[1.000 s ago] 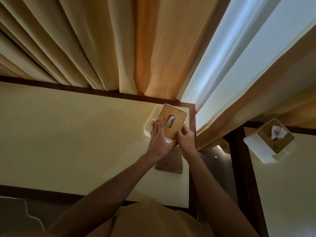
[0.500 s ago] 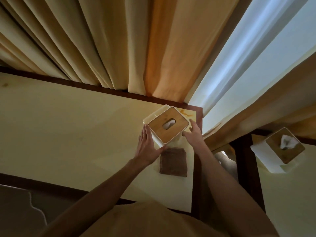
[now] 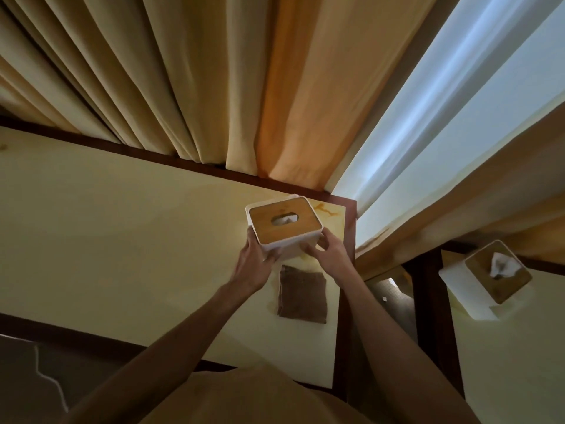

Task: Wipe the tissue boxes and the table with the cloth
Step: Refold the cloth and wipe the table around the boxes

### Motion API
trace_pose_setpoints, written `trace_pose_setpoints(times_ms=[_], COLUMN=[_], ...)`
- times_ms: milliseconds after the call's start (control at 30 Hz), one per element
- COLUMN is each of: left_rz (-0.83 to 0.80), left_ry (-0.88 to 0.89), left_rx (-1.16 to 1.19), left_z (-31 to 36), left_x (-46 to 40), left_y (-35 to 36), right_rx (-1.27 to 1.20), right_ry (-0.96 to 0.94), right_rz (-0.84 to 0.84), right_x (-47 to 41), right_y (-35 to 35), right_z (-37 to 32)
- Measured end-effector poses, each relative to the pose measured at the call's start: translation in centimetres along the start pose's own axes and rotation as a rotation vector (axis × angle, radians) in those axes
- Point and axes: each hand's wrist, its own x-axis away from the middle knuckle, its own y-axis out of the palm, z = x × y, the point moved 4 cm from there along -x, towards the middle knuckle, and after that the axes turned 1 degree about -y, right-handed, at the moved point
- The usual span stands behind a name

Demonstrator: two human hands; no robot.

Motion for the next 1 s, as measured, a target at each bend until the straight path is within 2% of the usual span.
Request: trace_pose_setpoints(times_ms=[167,300,500,600,767,867,933,1000], left_rz=[0.144,0.193,0.256,0.252,0.155,0.156,0.186,0.208], left_ry=[-0.046,-0.235,-0.413,-0.424,-0.411,-0.501,-0.575,-0.570], left_rx=[-0.006,-0.031,-0.066,-0.132,-0.296,-0.294,-0.177,-0.077], left_z=[2.5,2.6,0.0,-0.2,0.0,-1.4,-2.1,-2.6], left_x=[0.2,-0.5,-1.6,-2.9,-4.5,-5.3,-5.3,-5.6], left_y=[-2.3,-5.0,-7.5,-9.0,-10.3,-11.3,-11.3,-11.0], right_rx=[0.027,0.158,0.307,0.346,0.439,0.491,0.513,0.520], right_ry=[-0.102,-0.149,-0.123,-0.151,-0.132,-0.155,-0.150,-0.152], right_rz=[-0.014,-0.021,-0.106,-0.083,-0.113,-0.167,-0.172,-0.178], right_x=[-1.4,-3.5,-7.5,-9.1,-11.9,-13.1,-13.6,-14.0], right_y=[1.0,2.4,5.7,7.0,9.0,10.1,10.3,10.5], right_z=[-4.1,-7.4,-10.1,-11.8,-13.8,-15.0,-15.2,-15.2])
